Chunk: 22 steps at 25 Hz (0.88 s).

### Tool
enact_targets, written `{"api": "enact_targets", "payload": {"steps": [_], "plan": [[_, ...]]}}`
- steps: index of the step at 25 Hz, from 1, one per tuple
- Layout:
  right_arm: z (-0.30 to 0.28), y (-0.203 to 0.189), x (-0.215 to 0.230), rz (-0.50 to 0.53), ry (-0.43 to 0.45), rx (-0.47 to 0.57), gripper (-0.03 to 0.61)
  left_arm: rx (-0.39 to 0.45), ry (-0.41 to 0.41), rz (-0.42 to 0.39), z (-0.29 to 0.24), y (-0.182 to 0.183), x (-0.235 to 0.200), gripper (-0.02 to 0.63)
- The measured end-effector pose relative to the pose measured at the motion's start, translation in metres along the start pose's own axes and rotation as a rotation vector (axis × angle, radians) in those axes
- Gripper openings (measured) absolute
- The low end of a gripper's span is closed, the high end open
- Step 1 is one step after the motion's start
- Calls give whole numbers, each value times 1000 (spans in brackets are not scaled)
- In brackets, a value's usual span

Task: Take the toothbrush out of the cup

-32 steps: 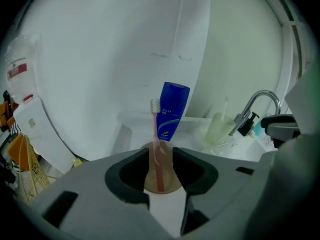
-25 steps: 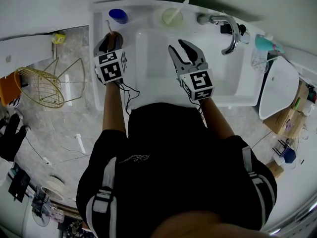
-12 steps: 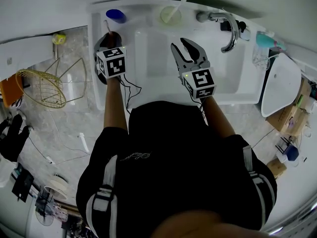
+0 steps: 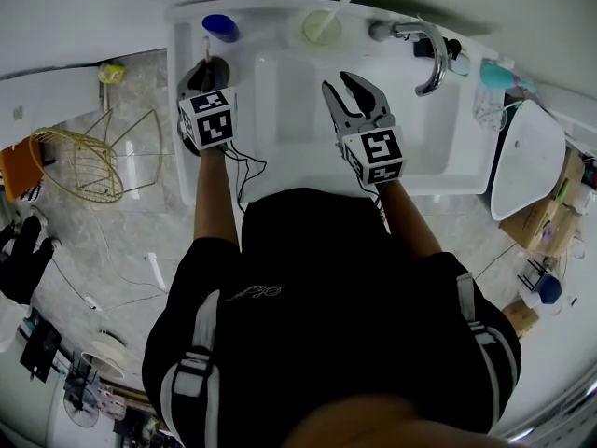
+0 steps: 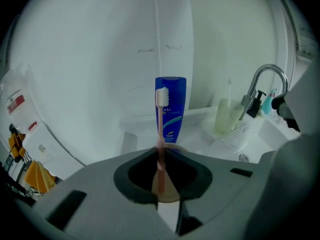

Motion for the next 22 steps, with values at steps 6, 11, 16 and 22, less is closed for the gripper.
{"api": "enact_targets", "payload": {"steps": [6, 11, 16, 22], "plan": [[2, 1, -4, 10, 8, 14, 138, 113, -8, 23, 22, 13, -1, 57], [4, 4, -14, 24, 32, 28, 138, 247, -19, 48, 50, 23, -3, 57], [7, 5, -24, 43, 62, 35, 138, 312, -24, 60, 81, 25, -3, 57], [6, 4, -33, 57, 102, 36, 138, 337, -16, 77, 109, 13, -3, 57]]}}
Point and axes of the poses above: the fingertips, and each gripper's own axes: z backward along the fingers, x to its right, y out of its top, the point moved 9 cm from there along z, backward along the fingers, and after that the axes turned 8 degrees about -y, right-handed, at the moved point
